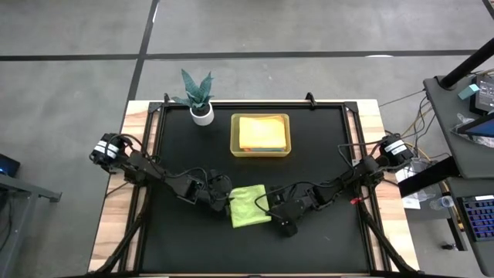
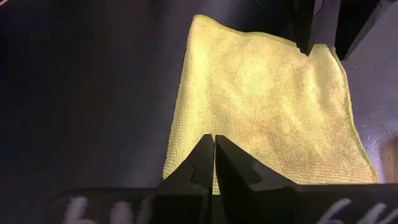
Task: Fold microfiber towels
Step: Put the folded green towel into the bin
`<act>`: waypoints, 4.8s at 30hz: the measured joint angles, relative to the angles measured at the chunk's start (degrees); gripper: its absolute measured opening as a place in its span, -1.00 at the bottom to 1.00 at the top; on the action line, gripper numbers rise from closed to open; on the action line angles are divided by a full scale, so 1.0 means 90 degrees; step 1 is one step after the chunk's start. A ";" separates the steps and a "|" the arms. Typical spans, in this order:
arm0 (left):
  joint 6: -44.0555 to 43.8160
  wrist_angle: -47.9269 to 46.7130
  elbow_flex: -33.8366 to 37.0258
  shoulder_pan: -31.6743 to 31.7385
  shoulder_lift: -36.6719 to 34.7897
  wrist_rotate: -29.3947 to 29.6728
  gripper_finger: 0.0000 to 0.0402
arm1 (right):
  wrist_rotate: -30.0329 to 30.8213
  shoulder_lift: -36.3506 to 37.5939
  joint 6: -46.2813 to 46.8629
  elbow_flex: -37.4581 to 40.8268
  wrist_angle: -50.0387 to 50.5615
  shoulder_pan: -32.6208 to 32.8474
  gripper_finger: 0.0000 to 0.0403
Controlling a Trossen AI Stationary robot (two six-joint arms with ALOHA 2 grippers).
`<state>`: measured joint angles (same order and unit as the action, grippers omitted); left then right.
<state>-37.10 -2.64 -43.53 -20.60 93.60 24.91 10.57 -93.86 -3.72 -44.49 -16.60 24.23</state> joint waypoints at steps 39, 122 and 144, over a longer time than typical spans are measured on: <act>-0.5835 -0.0178 -0.0319 -0.0514 0.0130 -0.0832 0.39 | 0.0017 0.0119 0.4937 -0.0003 0.0721 -0.0818 0.33; 0.0617 0.2202 -0.0430 0.3828 -0.0957 -0.1563 -0.96 | -0.0722 0.1914 0.2262 -0.0440 0.1223 -0.4278 -0.94; 0.0665 0.1978 -0.1304 0.4420 0.0385 -0.1945 -0.96 | -0.0732 0.1635 0.1668 -0.1044 0.2701 -0.5133 -0.94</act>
<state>-31.11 15.16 -55.27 19.18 97.07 7.40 3.98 -79.15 11.30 -53.89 7.70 -21.97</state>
